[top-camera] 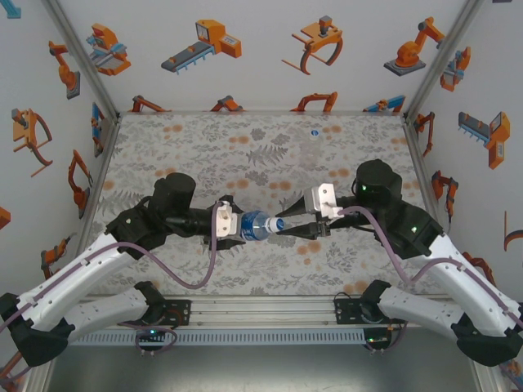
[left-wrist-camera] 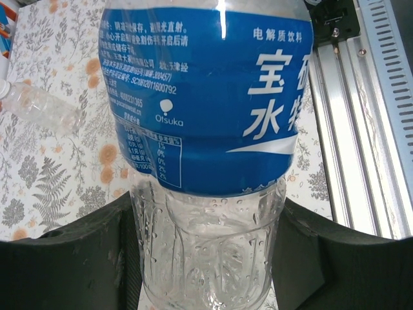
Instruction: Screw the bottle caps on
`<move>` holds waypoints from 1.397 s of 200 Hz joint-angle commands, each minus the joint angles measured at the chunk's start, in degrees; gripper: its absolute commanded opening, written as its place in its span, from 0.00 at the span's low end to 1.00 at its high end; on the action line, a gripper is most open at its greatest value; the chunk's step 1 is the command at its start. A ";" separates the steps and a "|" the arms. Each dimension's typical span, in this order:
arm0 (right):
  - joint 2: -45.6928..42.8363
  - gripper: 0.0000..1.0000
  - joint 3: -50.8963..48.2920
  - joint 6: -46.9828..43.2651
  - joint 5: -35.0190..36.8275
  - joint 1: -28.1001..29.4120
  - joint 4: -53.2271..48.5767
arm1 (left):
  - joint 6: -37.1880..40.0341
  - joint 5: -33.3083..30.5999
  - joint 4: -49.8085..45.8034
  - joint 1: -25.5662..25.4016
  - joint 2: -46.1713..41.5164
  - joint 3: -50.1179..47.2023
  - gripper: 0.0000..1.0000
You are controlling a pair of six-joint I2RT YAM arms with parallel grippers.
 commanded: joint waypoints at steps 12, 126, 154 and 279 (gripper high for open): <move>0.12 0.25 -1.09 6.59 2.28 0.50 3.32 | -0.57 1.19 0.45 -0.45 0.33 -0.18 0.00; 0.14 0.05 -8.63 91.39 41.54 0.70 -4.11 | -3.70 -4.28 13.26 -0.45 4.26 -2.59 0.00; 0.78 0.08 -11.19 101.01 40.90 0.68 3.10 | -3.12 -4.33 13.09 -0.52 4.93 -1.98 0.00; 0.80 0.59 4.55 65.78 44.01 0.13 -5.96 | -3.39 -4.45 10.81 -0.54 2.52 -3.14 0.00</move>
